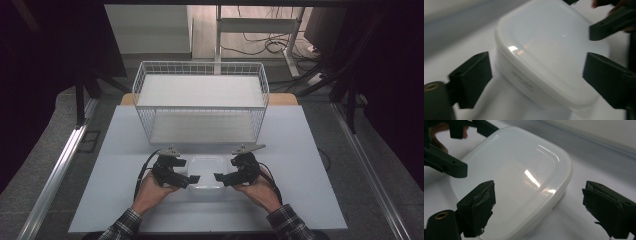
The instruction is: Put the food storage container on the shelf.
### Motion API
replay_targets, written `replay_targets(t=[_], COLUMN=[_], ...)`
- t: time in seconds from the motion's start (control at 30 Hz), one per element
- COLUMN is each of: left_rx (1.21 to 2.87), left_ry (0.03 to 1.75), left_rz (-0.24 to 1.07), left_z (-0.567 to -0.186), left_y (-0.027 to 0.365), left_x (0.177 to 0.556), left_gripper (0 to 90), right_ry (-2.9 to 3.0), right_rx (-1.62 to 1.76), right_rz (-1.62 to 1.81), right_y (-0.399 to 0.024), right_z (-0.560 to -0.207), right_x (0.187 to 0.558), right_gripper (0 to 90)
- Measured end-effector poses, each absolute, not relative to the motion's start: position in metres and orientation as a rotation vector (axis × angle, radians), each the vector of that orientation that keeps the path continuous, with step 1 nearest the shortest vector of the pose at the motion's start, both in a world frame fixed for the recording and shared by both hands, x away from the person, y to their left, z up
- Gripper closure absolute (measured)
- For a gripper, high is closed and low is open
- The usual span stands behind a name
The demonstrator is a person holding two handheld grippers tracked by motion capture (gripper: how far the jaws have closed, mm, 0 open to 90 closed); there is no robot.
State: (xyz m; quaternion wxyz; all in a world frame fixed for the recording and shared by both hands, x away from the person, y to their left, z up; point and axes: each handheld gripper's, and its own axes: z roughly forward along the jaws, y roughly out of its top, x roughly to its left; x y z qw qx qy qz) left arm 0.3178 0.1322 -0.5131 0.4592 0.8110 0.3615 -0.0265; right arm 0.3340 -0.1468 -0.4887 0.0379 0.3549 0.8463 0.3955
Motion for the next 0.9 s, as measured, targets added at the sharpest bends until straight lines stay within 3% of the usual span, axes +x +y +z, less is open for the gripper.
replay_targets(t=[0.07, 0.13, 0.17, 0.2, 0.3, 0.4, 0.47, 0.5, 0.7, 0.83, 0.9], left_rx=[1.986, 1.980, 1.975, 1.976, 1.986, 1.995, 1.996, 1.988, 1.963, 1.910, 1.898], left_ry=[0.879, 0.889, 0.890, 0.893, 0.894, 0.897, 0.905, 0.930, 0.971, 1.005, 1.008], left_rz=[-0.102, -0.161, -0.199, -0.222, -0.201, -0.146, -0.148, -0.158, -0.177, -0.162, -0.154], left_z=[-0.514, -0.515, -0.515, -0.513, -0.509, -0.502, -0.500, -0.500, -0.499, -0.499, -0.499], left_y=[0.134, 0.136, 0.138, 0.140, 0.143, 0.146, 0.146, 0.147, 0.148, 0.151, 0.151], left_x=[0.317, 0.315, 0.314, 0.309, 0.303, 0.295, 0.293, 0.292, 0.289, 0.286, 0.286], left_gripper=[14.3, 24.5, 24.5, 32.5, 39.3, 55.7, 56.8, 57.2, 61.2, 74.3, 76.1], right_ry=[2.606, 2.637, 2.665, 2.703, 2.718, 2.716, 2.710, 2.688, 2.646, 2.592, 2.583], right_rx=[1.107, 1.154, 1.194, 1.270, 1.302, 1.332, 1.330, 1.331, 1.328, 1.351, 1.353], right_rz=[1.220, 1.243, 1.266, 1.283, 1.299, 1.286, 1.287, 1.292, 1.292, 1.329, 1.339], right_y=[-0.148, -0.151, -0.153, -0.157, -0.161, -0.166, -0.167, -0.169, -0.170, -0.174, -0.175], right_z=[-0.489, -0.489, -0.490, -0.492, -0.492, -0.486, -0.485, -0.481, -0.476, -0.472, -0.472], right_x=[0.334, 0.333, 0.332, 0.331, 0.329, 0.322, 0.320, 0.316, 0.312, 0.311, 0.311], right_gripper=[13.7, 19.1, 22.2, 22.4, 27.6, 41.9, 45.4, 54.2, 61.5, 72.3, 74.2])
